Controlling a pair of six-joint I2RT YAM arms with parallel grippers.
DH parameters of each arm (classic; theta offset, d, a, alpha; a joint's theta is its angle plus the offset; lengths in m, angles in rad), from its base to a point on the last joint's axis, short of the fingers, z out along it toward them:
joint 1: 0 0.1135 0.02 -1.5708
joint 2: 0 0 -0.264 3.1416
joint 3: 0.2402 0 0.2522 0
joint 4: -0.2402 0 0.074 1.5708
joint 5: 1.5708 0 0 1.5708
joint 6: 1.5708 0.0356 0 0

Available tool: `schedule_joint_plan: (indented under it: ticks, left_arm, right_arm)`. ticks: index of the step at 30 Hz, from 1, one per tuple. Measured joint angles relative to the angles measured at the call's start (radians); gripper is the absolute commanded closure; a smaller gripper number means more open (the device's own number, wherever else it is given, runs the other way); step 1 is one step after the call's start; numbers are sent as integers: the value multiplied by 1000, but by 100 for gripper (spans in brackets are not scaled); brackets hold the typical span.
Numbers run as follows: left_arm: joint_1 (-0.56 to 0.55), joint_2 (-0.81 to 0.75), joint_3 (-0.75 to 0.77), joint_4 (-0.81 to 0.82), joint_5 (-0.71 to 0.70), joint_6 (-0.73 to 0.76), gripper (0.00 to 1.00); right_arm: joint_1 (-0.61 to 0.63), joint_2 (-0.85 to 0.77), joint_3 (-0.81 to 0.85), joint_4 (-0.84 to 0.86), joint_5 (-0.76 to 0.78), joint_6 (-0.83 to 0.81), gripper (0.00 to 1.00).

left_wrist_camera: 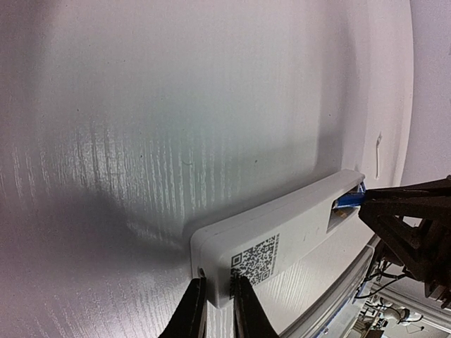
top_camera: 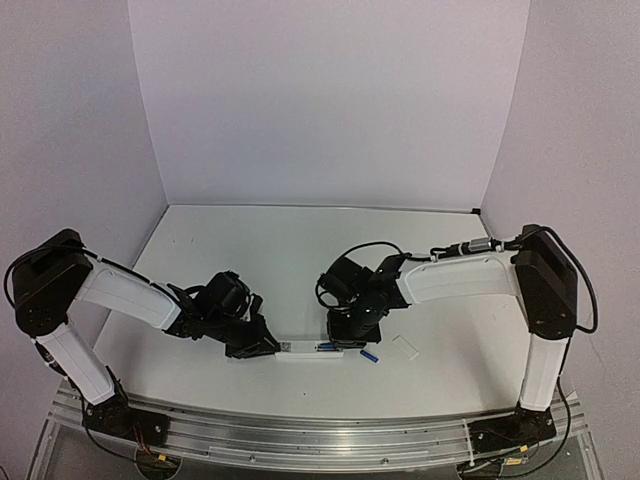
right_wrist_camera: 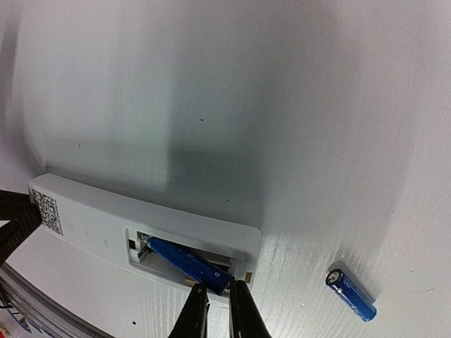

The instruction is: Load the batteries into the remote control

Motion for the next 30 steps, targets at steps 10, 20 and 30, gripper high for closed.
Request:
schedule_joint_plan:
  ticks: [10,20,30]
  left_arm:
    - [0,9,17,-19,2,1,87]
    - [0,10,20,-25,3,2,89]
    - [0,10,26,-38,5,5,89]
  right_arm:
    - [0,15,12,1,-3,-4,93]
    - [-12,56,62,-41,-19,-16,95]
    - [-22,103,135,-120,-48,-36,96]
